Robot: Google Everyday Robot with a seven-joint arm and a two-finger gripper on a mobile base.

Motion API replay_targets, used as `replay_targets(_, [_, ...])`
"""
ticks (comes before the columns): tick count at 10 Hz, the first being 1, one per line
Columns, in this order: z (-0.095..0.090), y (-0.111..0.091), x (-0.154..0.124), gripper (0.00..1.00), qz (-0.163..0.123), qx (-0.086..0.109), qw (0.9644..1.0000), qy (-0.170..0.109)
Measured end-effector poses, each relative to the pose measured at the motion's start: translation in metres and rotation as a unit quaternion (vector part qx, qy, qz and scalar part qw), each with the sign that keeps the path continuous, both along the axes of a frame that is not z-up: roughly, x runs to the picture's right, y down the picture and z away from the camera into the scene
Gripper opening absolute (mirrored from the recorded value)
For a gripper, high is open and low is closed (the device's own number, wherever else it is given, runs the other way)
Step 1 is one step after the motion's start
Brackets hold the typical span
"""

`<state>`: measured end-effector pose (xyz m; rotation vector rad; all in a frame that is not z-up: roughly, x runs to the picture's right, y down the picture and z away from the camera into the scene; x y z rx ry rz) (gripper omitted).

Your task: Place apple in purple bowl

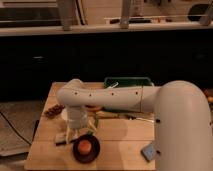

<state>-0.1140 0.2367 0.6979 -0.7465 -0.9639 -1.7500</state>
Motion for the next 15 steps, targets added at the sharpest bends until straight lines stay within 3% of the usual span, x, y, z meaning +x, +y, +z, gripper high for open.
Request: replay_targets(15, [0.0003,-0.0047,-0.0025,0.80,-0.004,0.002,1.0000,0.000])
